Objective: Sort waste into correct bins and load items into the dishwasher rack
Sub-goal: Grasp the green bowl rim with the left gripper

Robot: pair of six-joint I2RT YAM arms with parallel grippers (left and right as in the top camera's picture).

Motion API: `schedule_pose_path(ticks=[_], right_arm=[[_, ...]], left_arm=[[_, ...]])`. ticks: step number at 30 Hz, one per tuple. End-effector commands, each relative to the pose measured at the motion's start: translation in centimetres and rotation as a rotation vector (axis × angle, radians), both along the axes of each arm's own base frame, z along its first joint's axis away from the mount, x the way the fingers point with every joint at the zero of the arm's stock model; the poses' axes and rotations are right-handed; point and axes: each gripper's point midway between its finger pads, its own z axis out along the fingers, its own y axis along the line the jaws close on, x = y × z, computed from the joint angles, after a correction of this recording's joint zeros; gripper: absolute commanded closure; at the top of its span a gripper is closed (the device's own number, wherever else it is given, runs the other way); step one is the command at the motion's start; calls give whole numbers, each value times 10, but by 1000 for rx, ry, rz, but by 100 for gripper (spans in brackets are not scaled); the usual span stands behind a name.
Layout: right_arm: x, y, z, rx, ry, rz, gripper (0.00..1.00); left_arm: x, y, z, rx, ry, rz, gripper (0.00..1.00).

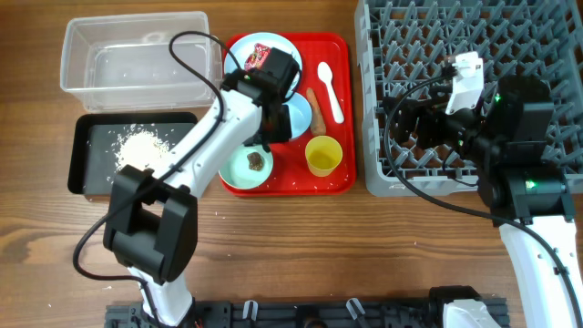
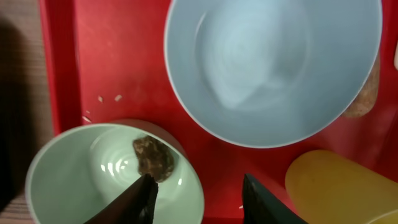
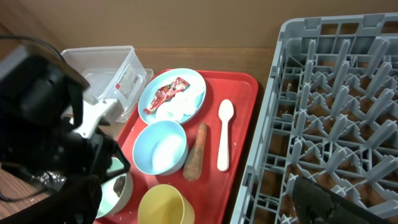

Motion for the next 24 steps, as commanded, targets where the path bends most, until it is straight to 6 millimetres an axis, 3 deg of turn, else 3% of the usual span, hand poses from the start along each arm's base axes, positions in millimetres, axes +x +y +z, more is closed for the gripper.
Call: schedule_pose_path(ticks=[1, 14, 21, 23, 24], right_arm=[[4, -2, 8, 6, -12, -16, 0], [4, -2, 8, 6, -12, -16, 0], [4, -2, 8, 6, -12, -16, 0], [4, -2, 8, 6, -12, -16, 0], [4, -2, 8, 5, -12, -16, 0]], left_arm=[[-18, -9, -14, -12, 27, -12, 60], [-36, -3, -48, 35, 49, -46, 77], [-35, -5, -50, 28, 38, -48, 86], [-35, -5, -50, 29, 39, -48, 96], [-36, -4, -50, 30, 42, -48, 96]])
